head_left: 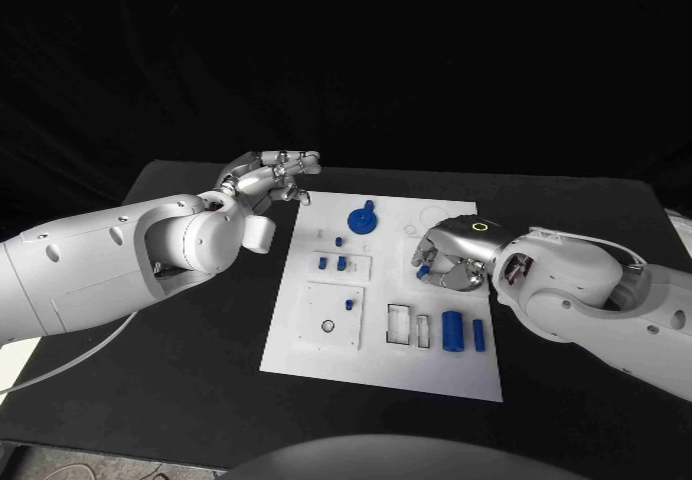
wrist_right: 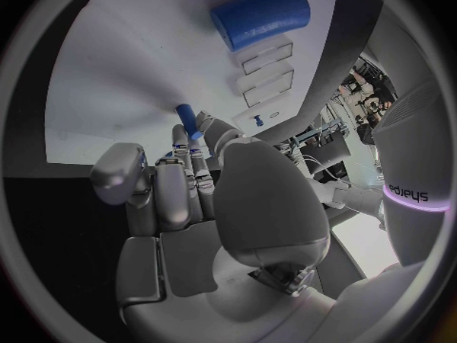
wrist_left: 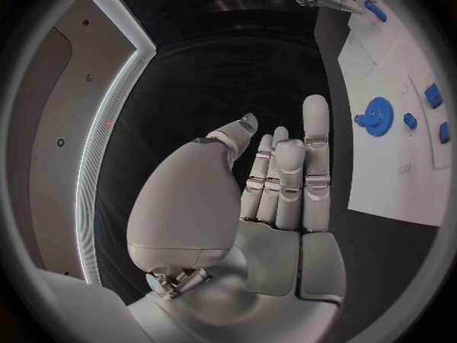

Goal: Assemble the parts on the task board

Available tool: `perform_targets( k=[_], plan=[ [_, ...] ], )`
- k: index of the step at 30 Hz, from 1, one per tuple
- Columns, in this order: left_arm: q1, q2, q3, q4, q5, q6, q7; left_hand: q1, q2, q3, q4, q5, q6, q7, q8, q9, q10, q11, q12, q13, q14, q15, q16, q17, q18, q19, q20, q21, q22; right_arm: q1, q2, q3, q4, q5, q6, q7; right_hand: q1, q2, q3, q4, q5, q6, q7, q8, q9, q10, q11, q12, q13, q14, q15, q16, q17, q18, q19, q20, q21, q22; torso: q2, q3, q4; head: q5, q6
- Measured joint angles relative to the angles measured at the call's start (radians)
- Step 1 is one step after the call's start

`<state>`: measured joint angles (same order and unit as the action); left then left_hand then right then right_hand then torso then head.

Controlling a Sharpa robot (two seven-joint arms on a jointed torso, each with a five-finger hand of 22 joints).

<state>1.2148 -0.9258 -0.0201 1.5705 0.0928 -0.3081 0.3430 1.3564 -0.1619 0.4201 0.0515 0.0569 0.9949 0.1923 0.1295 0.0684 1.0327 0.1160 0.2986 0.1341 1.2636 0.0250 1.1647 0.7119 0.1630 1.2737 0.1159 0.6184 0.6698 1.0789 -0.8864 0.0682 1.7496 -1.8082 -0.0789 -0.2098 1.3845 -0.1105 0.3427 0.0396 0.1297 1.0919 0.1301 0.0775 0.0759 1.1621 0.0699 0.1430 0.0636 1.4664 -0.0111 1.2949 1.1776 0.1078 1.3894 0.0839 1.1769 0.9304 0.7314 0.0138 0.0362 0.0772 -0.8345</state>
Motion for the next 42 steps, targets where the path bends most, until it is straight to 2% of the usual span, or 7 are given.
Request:
perform_targets(
  k=[5,8,14,18,26,34,42],
  plan=[
    [0.000,0.000,0.000,0.000,0.000,0.000,0.000,0.000,0.000,0.000,0.000,0.000,0.000,0.000,0.000,0.000,0.000,0.000,0.000,0.000,0.000,0.000,0.000,0.000,0.000,0.000,0.000,0.000,0.000,0.000,0.001,0.000,-0.002,-0.005,0.004,0.000,0.010,0.010,0.031,-0.006,-0.021,0.023,-0.002,0.003,0.002,0.016,-0.006,-0.009,0.000,-0.002,-0.002,0.003,0.003,0.000,0.000,0.000,0.001,0.005,0.000,0.0000,0.0000,-0.001,0.000],
    [0.000,0.000,0.000,0.000,0.000,0.000,0.000,0.000,0.000,0.000,0.000,0.000,0.000,0.000,0.000,0.000,0.000,0.000,0.000,0.000,0.000,0.000,0.000,0.000,0.000,0.000,0.000,0.000,0.000,-0.001,0.003,0.000,-0.003,-0.013,0.003,-0.002,0.025,0.017,0.060,-0.012,-0.047,0.027,0.002,0.003,0.002,0.023,-0.002,-0.018,0.000,0.000,-0.007,0.007,0.006,0.000,0.004,-0.003,0.005,0.009,0.000,-0.0001,0.0004,-0.002,0.000],
    [0.000,-0.001,0.000,0.000,0.000,0.000,0.000,0.000,0.000,-0.003,-0.003,0.000,-0.004,-0.003,0.000,0.000,0.000,0.000,0.000,0.000,0.000,0.000,0.000,-0.001,0.000,0.000,0.000,0.000,0.000,-0.002,0.005,-0.001,-0.004,-0.029,-0.001,-0.005,0.036,0.028,0.106,-0.028,-0.066,0.044,-0.002,0.003,0.002,0.033,0.007,-0.026,0.001,0.000,-0.007,0.013,0.013,0.000,0.004,-0.003,0.012,0.019,0.000,-0.0001,0.0008,-0.003,-0.001],
    [0.000,-0.001,0.000,0.000,0.000,0.001,0.000,0.000,0.000,-0.003,-0.003,0.000,-0.004,-0.003,0.000,0.000,0.000,0.000,0.000,0.000,0.000,0.000,0.000,-0.001,0.000,0.000,0.000,0.000,0.000,-0.003,0.006,-0.002,-0.004,-0.039,-0.007,-0.005,0.037,0.029,0.130,-0.042,-0.069,0.057,0.003,0.001,0.004,0.039,0.014,-0.030,0.005,0.000,-0.007,0.024,0.024,0.000,0.007,-0.007,0.020,0.032,0.000,-0.0002,0.0007,-0.003,-0.001],
    [0.000,-0.001,0.000,0.000,0.000,0.001,0.000,0.000,0.000,-0.003,-0.003,0.000,-0.003,-0.003,0.000,0.000,0.000,0.000,0.000,0.000,0.000,0.000,0.000,-0.001,0.000,0.000,0.000,0.000,0.000,-0.004,0.004,-0.003,0.009,-0.050,-0.037,-0.003,0.043,0.024,0.149,-0.057,-0.074,0.066,0.002,0.004,0.006,0.047,0.021,-0.034,0.006,0.000,-0.007,0.031,0.036,0.000,0.011,-0.011,0.031,0.046,-0.001,-0.0003,0.0011,-0.006,-0.001],
    [0.000,-0.001,0.000,-0.001,0.000,0.001,-0.001,0.000,0.000,-0.003,-0.003,0.000,-0.003,-0.003,0.000,0.000,0.000,0.000,0.000,0.000,0.000,0.000,0.000,-0.001,0.000,0.000,0.000,0.000,0.000,-0.001,-0.016,0.000,0.046,-0.050,-0.068,-0.002,0.043,0.024,0.153,-0.062,-0.078,0.070,-0.002,0.003,0.009,0.048,0.023,-0.032,0.006,0.000,-0.007,0.034,0.039,0.000,0.011,-0.011,0.031,0.050,-0.002,-0.0011,0.0007,-0.007,0.000],
    [0.000,-0.001,0.000,-0.001,0.000,0.000,-0.001,0.004,0.004,-0.003,-0.003,0.000,-0.003,-0.003,0.000,0.000,0.000,0.000,0.004,0.001,0.000,0.000,0.000,-0.004,0.000,0.000,0.000,0.000,0.000,0.017,-0.043,0.007,0.105,-0.046,-0.085,-0.003,0.043,0.024,0.153,-0.062,-0.079,0.073,0.002,0.003,0.009,0.048,0.023,-0.032,0.006,0.000,-0.007,0.034,0.039,0.000,0.011,-0.011,0.032,0.050,-0.002,-0.0012,-0.0011,-0.008,0.004]
  ],
)
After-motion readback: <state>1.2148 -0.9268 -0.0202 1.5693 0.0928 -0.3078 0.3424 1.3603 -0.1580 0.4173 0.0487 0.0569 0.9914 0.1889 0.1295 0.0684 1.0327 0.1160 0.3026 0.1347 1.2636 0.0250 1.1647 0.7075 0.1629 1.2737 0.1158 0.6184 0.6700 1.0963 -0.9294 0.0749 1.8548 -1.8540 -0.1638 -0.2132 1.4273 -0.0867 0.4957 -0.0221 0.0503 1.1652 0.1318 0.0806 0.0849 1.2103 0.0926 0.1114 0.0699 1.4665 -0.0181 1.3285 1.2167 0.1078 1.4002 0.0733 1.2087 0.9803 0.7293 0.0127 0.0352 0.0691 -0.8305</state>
